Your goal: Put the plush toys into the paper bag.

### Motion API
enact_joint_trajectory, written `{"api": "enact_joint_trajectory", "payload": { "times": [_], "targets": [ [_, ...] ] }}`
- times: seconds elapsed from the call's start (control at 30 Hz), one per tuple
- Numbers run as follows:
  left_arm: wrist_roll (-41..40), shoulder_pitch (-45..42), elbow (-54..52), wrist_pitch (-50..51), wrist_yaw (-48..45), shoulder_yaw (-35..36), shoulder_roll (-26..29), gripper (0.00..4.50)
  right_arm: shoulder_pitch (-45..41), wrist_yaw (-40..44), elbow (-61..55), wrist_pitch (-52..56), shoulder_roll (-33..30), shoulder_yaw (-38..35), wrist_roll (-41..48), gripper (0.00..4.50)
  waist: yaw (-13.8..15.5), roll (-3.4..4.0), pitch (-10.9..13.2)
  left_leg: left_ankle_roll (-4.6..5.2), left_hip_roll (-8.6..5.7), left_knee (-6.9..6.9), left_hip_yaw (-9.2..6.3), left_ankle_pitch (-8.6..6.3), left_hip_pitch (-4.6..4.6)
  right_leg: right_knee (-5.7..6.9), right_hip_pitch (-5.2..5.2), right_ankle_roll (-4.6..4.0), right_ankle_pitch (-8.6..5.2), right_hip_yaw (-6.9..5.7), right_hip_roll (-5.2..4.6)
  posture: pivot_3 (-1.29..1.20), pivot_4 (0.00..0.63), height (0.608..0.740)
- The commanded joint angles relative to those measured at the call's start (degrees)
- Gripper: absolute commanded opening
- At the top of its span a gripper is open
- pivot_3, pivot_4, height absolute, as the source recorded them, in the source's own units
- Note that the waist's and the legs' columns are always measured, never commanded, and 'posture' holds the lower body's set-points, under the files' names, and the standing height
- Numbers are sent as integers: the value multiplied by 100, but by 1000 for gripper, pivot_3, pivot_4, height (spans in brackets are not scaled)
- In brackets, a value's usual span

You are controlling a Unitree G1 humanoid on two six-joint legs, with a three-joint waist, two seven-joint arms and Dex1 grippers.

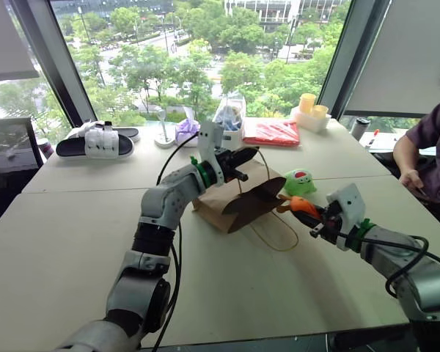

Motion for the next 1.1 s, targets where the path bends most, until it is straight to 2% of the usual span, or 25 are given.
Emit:
{"api": "enact_joint_trajectory", "payload": {
  "times": [0.03, 0.13, 0.3, 0.47, 0.57, 0.73, 0.83, 0.97, 1.1],
  "targets": [
    [-174, -187, -3, 68, -139, 106, -8, 0, -190, 29, -324, 281, 15, 68, 268, 936, 9, -1, 0, 0, -1, 3, 0, 0, 0, 0, 2, 0, 0, 0, -1, 0, 150, 740],
    [-373, -211, -112, 243, -221, 110, -95, 0, -627, -152, -43, 184, 312, 546, 27, 936, -10, -3, 2, 1, -2, 5, 0, 0, -1, 0, 0, 1, 1, 1, -3, 0, 150, 740],
    [-535, -40, -604, 502, -459, -59, -48, 0, -1513, -339, 1198, -560, 813, 1433, -950, 936, -8, -1, 1, -31, -2, -2, 0, 18, -4, 3, -11, 1, 2, 2, -3, 0, 150, 740],
    [-934, -128, -714, 720, -263, 334, -105, 0, -2180, -312, 2329, -1292, 1093, 1988, -1705, 936, -9, -1, 1, -40, -3, -4, 1, 23, -9, 2, -17, 0, 2, 3, -3, 0, 150, 740],
    [-1382, -327, -557, 894, 200, 874, -228, 0, -2363, -273, 2688, -1545, 1180, 2042, -1930, 1980, -3, -1, 1, -41, -2, -3, -1, 24, -10, 3, -19, 0, 2, 3, -4, 0, 150, 740],
    [-1756, -495, -363, 1004, 592, 1295, -245, 0, -2404, -170, 2726, -1696, 1239, 1939, -1961, 4451, -10, -1, 1, -42, -3, -4, -2, 24, -10, 3, -19, 0, 3, 2, -4, 0, 150, 740],
    [-1702, -459, -367, 972, 577, 1202, -200, 0, -2267, -39, 2394, -1607, 1169, 1773, -1794, 4451, -8, -1, 1, -42, -4, -3, -1, 24, -10, 3, -19, 0, 3, 2, -4, 0, 150, 740],
    [-1503, -386, -340, 848, 547, 1011, -150, 0, -1776, 366, 1317, -1067, 894, 1115, -992, 4451, 17, -1, 1, -43, -7, -3, -7, 24, -14, 2, -18, 1, 3, 2, -4, 0, 150, 740],
    [-1090, -324, -105, 651, 601, 751, -86, 0, -1325, 507, 120, 310, 594, -268, 801, 4451, 24, -1, 1, -42, -9, -2, -8, 24, -13, -3, -12, 3, 4, 2, -6, 0, 150, 740]
  ]
}}
